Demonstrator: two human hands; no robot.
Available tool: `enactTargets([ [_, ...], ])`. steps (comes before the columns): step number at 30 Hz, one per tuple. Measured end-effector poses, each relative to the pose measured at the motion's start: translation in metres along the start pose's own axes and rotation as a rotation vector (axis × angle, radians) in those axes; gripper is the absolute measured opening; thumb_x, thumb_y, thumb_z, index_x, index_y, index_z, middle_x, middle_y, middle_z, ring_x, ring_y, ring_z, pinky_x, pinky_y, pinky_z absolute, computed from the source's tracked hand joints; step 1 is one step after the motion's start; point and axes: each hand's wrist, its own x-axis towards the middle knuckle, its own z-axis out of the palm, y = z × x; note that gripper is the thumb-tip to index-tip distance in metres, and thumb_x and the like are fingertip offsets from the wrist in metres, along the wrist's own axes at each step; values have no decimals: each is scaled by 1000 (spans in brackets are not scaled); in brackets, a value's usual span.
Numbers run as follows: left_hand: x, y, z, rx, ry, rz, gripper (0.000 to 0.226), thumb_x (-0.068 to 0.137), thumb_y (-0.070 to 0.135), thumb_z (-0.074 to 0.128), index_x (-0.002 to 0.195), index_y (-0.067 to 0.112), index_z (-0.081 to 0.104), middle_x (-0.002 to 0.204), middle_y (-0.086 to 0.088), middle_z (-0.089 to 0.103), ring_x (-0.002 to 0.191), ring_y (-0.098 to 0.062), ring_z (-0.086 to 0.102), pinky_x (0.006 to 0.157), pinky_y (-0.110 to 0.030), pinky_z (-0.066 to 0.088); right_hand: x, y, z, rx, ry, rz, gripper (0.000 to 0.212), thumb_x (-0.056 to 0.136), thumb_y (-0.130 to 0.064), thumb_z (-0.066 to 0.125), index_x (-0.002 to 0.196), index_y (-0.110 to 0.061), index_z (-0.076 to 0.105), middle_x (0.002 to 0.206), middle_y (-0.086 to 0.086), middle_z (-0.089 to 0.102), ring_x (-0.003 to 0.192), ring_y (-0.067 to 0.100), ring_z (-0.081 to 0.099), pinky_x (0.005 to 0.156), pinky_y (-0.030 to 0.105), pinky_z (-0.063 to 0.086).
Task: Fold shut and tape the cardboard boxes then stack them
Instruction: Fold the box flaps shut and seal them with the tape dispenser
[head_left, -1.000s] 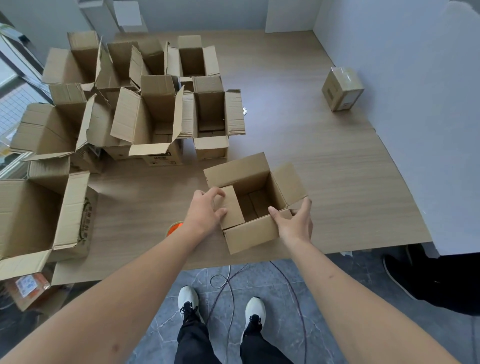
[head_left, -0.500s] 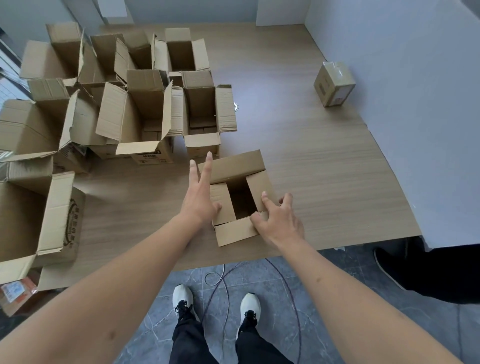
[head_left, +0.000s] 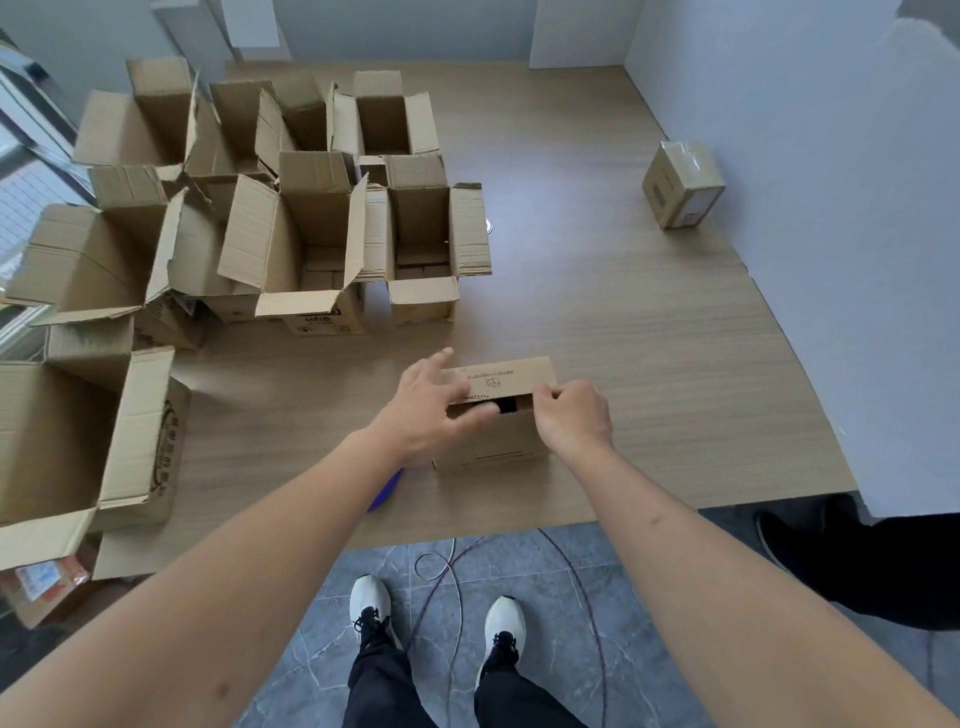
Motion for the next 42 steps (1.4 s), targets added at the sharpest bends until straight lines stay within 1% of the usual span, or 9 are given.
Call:
enactTargets([
  [3,-5,-11,2,180,-74,69,95,84,80,56,160,29,29,171,11,1,158,-20,-6,127,-48,17,2,2,-1,30,22,11,32,98,-35,44,79,-16,61,106,11,66,93,28,60,81,36,49],
  [9,-8,-11,21,192,54,31,66,101,48,57,159,33,30,170,15,6,157,-14,-1,118,-49,36,-18,9,11,-316,84,-205,47,100,-61,45,135,-30,39,138,5,47,114,35,53,93,46,44],
  [13,-12,-10,26,242,100,-5,64,101,50,54,159,36,31,171,5,7,157,-27,4,121,-50,30,-20,12,28,-435,-81,-443,53,105,-54,41,154,-50,23,168,2,5,151,37,13,118,48,30],
  [17,-27,-27,25,148,239,-47,47,107,41,42,154,38,39,164,-8,23,141,-40,36,109,-54,42,-14,16,36,-355,-115,-440,50,107,-49,38,156,-49,27,171,-5,4,156,34,4,125,47,20],
  [20,-40,-53,24,80,350,-236,44,104,27,40,148,30,39,132,-15,39,108,-43,54,85,-49,51,-12,16,41,-322,-97,-439,50,107,-49,39,156,-48,30,172,-6,5,157,33,2,126,49,18],
  [26,-52,-94,52,144,56,-570,79,96,57,55,158,29,16,134,-19,42,120,-43,50,94,-49,46,-11,14,50,-284,-93,-429,51,107,-48,39,157,-47,29,172,-5,1,157,32,-5,128,46,3],
  [33,-42,-114,72,192,130,-440,102,95,48,64,158,42,-16,128,-16,55,105,-37,62,89,-45,43,-15,10,45,-221,-104,-413,50,106,-47,46,155,-46,36,171,-7,7,157,30,-2,127,50,13],
  [39,-66,-121,39,-170,439,-295,107,88,26,70,156,54,-9,96,-3,52,78,-20,54,63,-34,39,-24,0,46,-184,-106,-403,49,103,-51,50,151,-52,39,170,-13,8,158,22,1,123,49,26],
  [42,-78,-122,15,-223,567,-140,108,84,22,75,159,53,3,94,8,52,79,-6,52,66,-22,39,-37,-12,54,-232,-124,-440,49,102,-55,48,150,-55,37,170,-15,9,158,20,4,115,47,35],
])
